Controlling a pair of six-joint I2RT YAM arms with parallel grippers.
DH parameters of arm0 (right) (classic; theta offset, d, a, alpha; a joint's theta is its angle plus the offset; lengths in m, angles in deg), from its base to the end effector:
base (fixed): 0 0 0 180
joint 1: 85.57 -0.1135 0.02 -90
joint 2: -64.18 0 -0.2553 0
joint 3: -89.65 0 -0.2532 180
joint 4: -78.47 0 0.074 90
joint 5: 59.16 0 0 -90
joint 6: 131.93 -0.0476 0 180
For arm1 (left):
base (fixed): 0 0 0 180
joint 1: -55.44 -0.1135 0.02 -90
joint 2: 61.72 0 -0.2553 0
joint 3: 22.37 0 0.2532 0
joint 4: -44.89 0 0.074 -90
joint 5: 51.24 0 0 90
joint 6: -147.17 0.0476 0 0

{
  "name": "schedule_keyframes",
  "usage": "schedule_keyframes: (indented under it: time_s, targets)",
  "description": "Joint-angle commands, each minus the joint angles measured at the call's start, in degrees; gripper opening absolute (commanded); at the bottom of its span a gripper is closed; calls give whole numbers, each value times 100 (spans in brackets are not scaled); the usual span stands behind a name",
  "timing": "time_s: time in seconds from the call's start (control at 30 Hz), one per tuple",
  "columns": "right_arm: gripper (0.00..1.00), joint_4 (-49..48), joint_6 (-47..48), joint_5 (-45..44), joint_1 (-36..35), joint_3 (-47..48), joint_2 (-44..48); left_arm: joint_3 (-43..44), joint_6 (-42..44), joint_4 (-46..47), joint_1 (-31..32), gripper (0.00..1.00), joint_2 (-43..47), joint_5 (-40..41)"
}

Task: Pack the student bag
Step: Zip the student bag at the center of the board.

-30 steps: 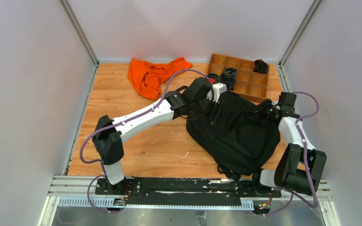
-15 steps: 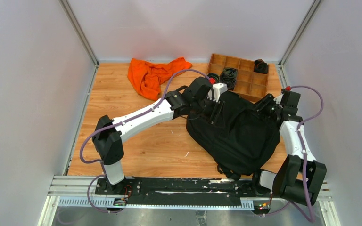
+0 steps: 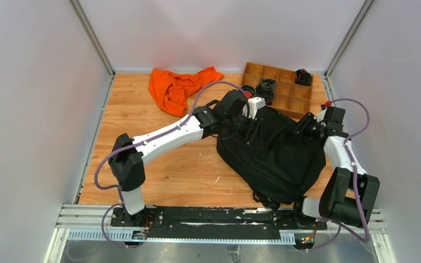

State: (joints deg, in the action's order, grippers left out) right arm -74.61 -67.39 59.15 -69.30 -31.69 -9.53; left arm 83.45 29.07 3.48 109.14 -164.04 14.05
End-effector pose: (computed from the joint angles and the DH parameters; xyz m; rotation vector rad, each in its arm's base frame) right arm 0.2742 -0.0565 0.2153 0.5693 2.2086 0.6507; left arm 0.2324 -0.3500 0.3063 0.8003 2.3363 -1.1923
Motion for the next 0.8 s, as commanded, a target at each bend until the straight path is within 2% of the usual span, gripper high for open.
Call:
schedule_keyframes:
  time_s: [0.0,0.07,0.17,0.37,0.57,0.77]
  targets:
    - [45,42,339,186,-87,32,-162,6,-89,192,-34,47,-130,-190]
    - [43,61,356,173,-142,104,-274,33,-80,175,-34,47,-156,-206]
    - [34,70,359,65,-175,222,-451,51,-98,180,-34,47,-182,-216]
    - [0,309,338,145,-283,265,-353,133,-117,97,-34,47,-266,-160]
    - [0,735,356,70,-623,120,397,404,-72,1,-37,46,-385,-111]
    - [0,1023,171,-4,-1330,95,804,662,-4,-230,-34,46,-560,-21]
